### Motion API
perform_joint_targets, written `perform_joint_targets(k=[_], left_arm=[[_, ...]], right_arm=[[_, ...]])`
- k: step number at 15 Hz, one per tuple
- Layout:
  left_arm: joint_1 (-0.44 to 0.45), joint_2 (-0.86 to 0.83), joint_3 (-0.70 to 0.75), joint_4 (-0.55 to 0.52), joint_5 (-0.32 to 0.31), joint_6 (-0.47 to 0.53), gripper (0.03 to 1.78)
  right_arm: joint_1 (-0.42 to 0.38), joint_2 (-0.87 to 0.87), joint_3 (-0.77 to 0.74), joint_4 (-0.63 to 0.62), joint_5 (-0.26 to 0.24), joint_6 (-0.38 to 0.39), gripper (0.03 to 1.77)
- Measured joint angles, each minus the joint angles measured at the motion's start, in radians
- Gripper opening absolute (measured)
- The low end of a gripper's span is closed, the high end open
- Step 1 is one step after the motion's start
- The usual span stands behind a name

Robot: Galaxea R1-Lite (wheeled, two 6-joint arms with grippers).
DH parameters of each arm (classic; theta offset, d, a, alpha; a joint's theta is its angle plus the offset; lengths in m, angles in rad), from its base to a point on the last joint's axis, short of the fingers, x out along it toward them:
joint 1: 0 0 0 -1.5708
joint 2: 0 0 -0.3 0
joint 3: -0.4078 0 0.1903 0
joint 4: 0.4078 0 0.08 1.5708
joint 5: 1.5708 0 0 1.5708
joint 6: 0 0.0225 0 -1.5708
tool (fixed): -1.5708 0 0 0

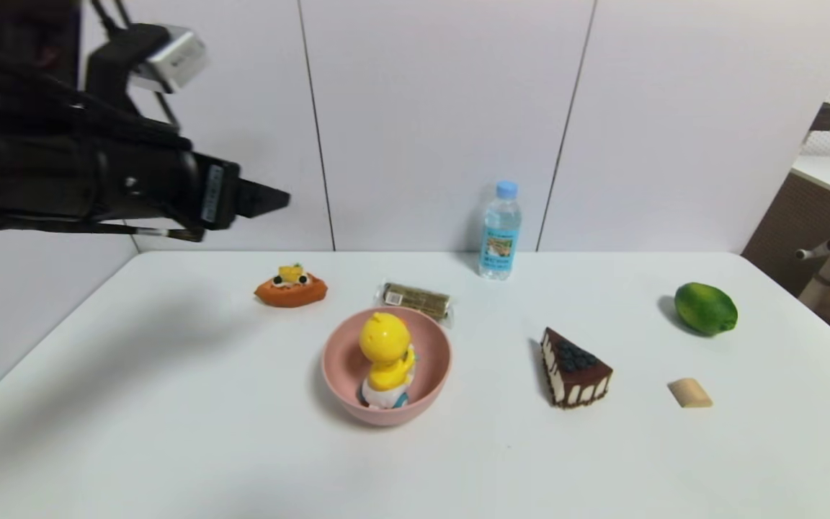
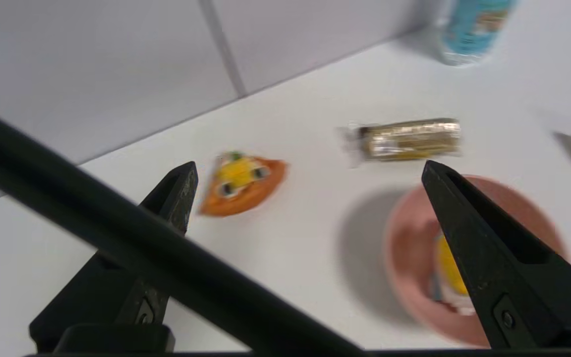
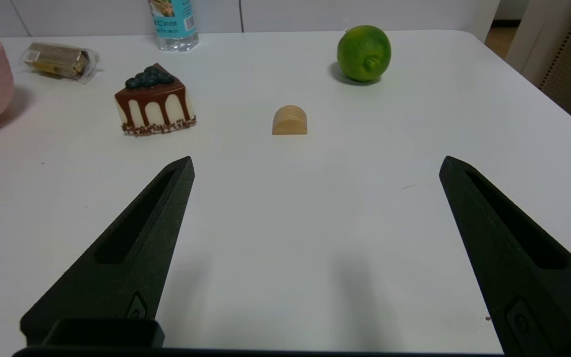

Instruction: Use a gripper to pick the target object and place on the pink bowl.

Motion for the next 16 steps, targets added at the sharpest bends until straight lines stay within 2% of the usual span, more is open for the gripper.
perform_joint_targets(k=[4,8,13,16], left_arm=[[0.201,-0.244,0.212,-0.004,-0.021,0.008,1.66],[0.355,-0.538,0.571,-0.057,-0.091,-0.001,1.67],[0.412,-0.988,1.014,-0.106,-0.125,-0.038,1.69],[0.419,-1.247,1.224,-0.126,-0.129,-0.055,1.69]], right_arm=[[0.000,0.000,0.000,0.000,0.000,0.000,1.71],[0.000,0.000,0.000,0.000,0.000,0.000,1.71],[0.000,0.000,0.000,0.000,0.000,0.000,1.71],[0.000,0.000,0.000,0.000,0.000,0.000,1.71]])
